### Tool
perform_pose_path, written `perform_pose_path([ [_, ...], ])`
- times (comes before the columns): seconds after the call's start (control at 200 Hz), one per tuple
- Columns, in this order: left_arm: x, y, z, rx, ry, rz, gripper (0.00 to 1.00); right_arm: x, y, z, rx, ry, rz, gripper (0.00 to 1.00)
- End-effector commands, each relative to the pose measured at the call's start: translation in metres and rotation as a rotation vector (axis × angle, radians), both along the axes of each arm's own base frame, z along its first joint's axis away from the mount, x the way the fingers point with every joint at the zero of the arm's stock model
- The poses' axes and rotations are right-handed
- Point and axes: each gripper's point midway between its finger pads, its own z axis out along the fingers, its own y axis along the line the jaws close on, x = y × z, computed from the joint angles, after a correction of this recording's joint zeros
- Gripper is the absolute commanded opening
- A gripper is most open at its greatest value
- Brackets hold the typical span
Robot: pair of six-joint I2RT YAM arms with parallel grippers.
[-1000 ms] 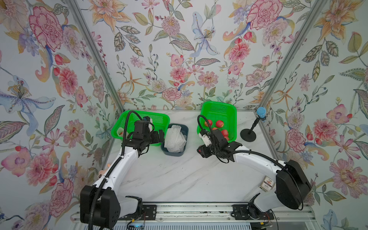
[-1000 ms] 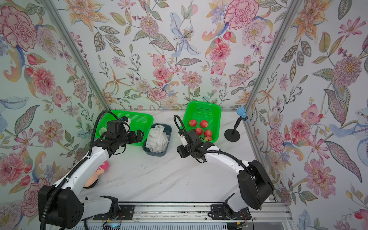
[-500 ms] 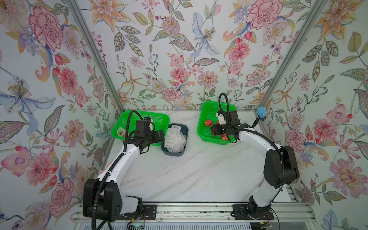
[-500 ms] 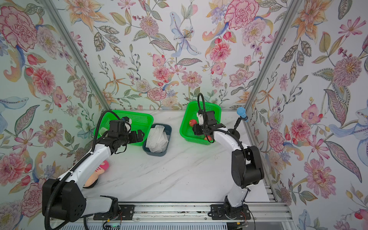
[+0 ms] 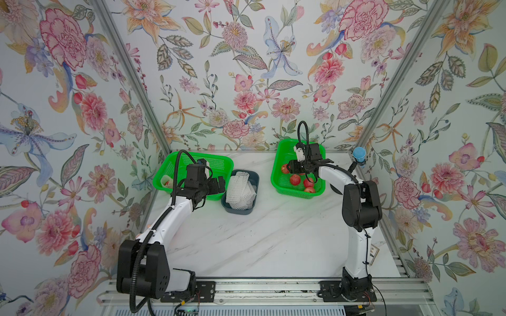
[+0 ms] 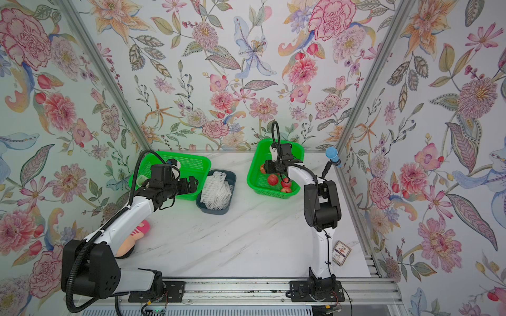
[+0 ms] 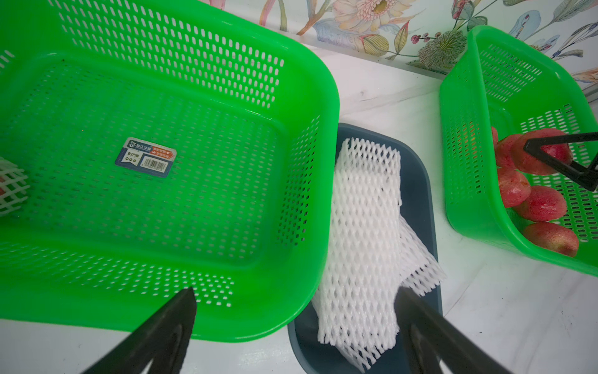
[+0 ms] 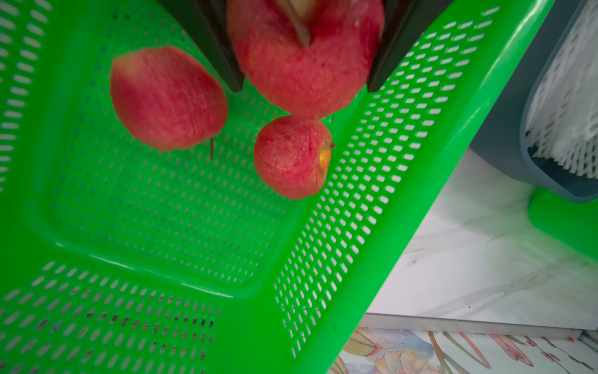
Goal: Remove foam nets from apples
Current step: Place the apple in the basket.
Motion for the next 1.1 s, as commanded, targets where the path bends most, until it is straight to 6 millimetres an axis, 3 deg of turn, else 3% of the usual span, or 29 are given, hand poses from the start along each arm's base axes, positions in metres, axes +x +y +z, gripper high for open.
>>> perform_pose_path([
  [0.0, 0.003, 0.012, -0.007, 0.033, 0.006, 0.028, 0.99, 0.012, -0.005, -0.013, -0.037, 0.023, -0.027, 0.48],
  [0.54, -0.014, 0.03, -0.011, 0.069, 0.019, 0.051, 0.99, 0.035, -0.03, -0.036, -0.175, 0.059, -0.076, 0.57],
  [0.836, -0.013, 0.038, -0.005, 0.07, 0.006, 0.058, 0.99, 0.043, -0.018, -0.037, -0.179, 0.077, -0.045, 0.71],
  [1.096, -0.008, 0.049, 0.001, 0.084, 0.005, 0.088, 0.99, 0.043, -0.008, -0.021, -0.174, 0.06, -0.022, 0.76],
])
